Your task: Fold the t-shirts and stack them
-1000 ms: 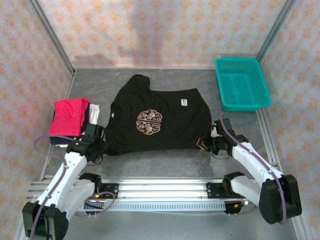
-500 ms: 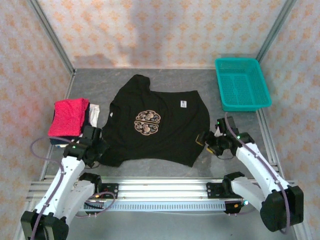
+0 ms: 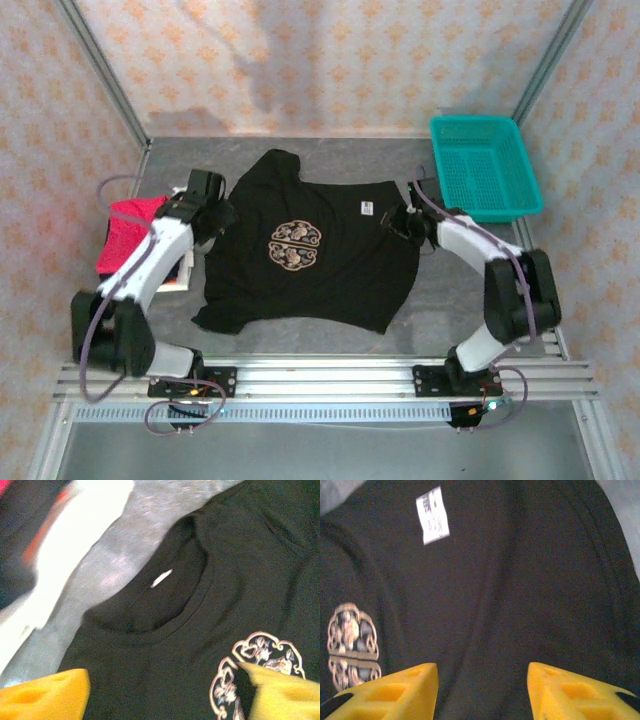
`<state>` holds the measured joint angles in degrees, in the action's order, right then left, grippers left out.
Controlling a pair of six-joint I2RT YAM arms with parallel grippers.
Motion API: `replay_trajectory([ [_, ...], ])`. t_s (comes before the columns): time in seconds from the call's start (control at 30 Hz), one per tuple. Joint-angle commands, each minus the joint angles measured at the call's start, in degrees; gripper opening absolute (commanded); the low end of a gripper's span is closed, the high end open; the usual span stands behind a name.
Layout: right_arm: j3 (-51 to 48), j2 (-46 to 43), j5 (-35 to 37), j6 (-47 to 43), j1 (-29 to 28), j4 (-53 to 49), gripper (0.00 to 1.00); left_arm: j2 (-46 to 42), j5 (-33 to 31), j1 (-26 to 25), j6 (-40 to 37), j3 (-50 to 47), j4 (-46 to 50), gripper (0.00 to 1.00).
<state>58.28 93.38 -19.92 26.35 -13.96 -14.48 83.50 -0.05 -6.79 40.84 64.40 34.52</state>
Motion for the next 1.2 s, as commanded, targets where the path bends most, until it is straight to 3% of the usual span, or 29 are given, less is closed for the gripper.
replay_trajectory([
  [0.0,6.74,6.69,4.08,-0.55,-0.07,6.16,0.35,8.20,0.72,-0.53,-2.34,6.28,-6.31,0.46],
  [0.1,12.45,13.50,5.04,-0.29,0.76,6.58,0.27,16.78,0.96,-0.56,-2.43,13.76,-6.34,0.42],
  [0.23,19.60,21.23,4.94,-0.41,2.41,6.19,0.24,28.53,1.51,-0.57,-2.52,23.97,-5.40,0.41],
  [0.47,29.41,29.67,3.59,-1.26,4.43,4.26,0.11,45.15,5.29,-0.58,-1.31,40.62,-1.61,0.40],
  [0.77,37.16,37.08,3.32,-0.84,5.85,-1.77,0.06,55.98,5.60,1.03,2.29,50.69,6.17,0.38],
  [1.0,45.00,42.52,3.75,-2.43,6.68,-6.79,0.08,59.10,5.99,3.57,3.39,54.40,8.80,0.39],
  [1.17,54.40,47.68,3.77,-3.16,7.03,-10.76,0.14,61.73,6.30,4.87,2.87,59.06,10.65,0.40],
])
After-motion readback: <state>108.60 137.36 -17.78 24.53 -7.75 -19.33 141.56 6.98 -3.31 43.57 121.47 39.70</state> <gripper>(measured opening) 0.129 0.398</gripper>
